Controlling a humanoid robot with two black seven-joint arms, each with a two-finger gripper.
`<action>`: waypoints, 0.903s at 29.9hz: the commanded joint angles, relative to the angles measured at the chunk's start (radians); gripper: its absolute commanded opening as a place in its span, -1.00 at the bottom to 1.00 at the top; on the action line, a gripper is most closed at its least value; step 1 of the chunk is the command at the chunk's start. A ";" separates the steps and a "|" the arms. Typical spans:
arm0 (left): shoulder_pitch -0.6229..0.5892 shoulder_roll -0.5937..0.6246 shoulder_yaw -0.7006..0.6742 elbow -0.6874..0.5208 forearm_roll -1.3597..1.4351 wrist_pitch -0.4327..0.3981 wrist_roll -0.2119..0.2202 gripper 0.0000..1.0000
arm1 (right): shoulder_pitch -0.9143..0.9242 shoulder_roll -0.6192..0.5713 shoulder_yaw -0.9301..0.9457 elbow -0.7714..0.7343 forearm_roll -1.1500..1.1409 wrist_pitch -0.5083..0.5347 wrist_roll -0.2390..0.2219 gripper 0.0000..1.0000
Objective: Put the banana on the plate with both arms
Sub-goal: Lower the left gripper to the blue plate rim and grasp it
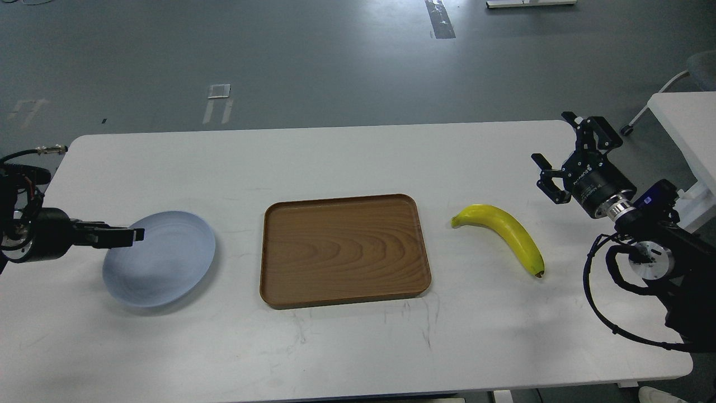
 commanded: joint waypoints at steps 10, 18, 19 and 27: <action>0.039 -0.065 0.008 0.120 -0.043 0.045 0.000 0.85 | -0.002 0.003 0.000 0.002 0.000 0.000 0.000 1.00; 0.045 -0.116 0.008 0.178 -0.046 0.045 0.000 0.55 | -0.002 0.000 0.000 0.002 0.000 0.000 0.000 1.00; 0.045 -0.117 0.008 0.180 -0.046 0.045 0.000 0.53 | -0.002 0.000 0.000 0.002 0.000 0.000 0.000 1.00; 0.047 -0.126 0.013 0.184 -0.080 0.045 0.000 -0.18 | -0.003 0.001 0.000 0.000 0.000 0.000 0.000 1.00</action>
